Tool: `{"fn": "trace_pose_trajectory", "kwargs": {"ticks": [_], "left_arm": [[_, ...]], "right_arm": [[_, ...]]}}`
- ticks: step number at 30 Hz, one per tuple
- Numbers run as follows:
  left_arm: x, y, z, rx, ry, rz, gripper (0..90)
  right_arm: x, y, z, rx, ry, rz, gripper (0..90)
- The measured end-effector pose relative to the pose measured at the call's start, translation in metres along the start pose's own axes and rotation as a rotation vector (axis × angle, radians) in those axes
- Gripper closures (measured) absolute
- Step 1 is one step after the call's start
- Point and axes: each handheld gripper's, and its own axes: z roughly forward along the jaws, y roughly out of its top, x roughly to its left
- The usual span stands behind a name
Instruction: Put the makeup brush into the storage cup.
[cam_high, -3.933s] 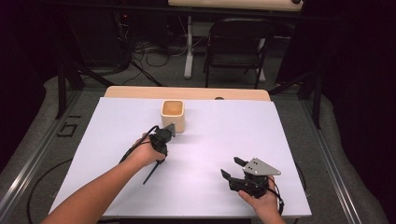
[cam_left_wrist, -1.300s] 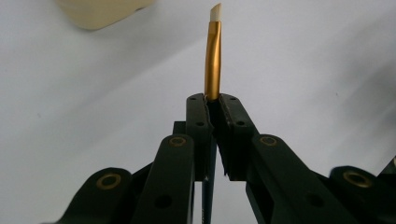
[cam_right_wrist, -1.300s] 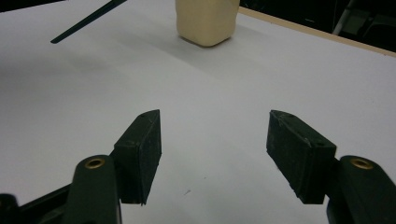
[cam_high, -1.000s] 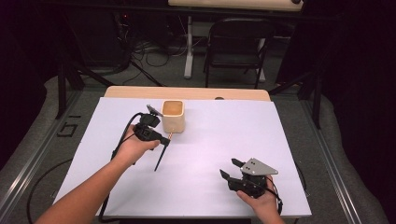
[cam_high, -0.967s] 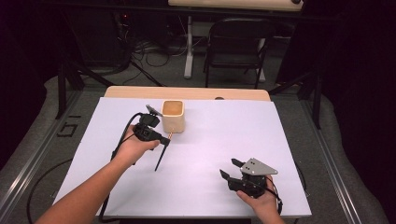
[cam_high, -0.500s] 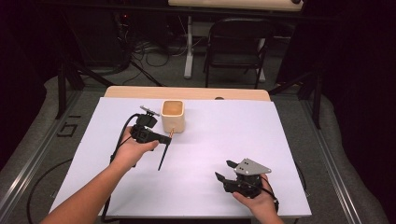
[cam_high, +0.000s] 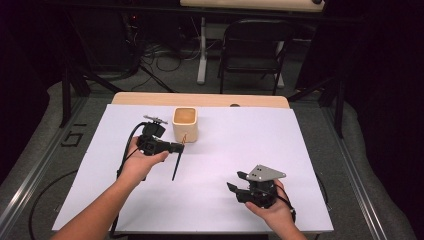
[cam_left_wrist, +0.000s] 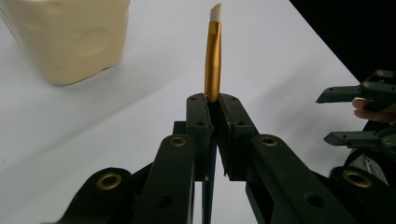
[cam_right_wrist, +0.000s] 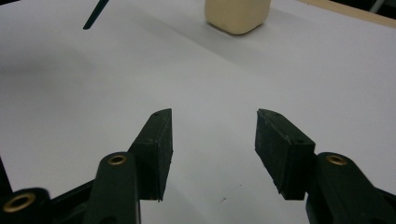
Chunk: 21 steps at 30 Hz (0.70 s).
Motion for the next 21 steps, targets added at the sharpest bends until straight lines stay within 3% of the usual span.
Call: {"fn": "trace_pose_trajectory", "kwargs": {"ticks": [12,21], "left_arm": [[0.000,-0.002,-0.006,-0.065,-0.034,-0.018,83.5],[0.000,-0.001,-0.009,-0.081,-0.046,-0.018,83.5]], "right_arm": [[0.001,0.032,0.010,0.025,0.029,0.018,54.9],[0.003,0.046,0.023,0.046,0.053,0.031,58.2]]}}
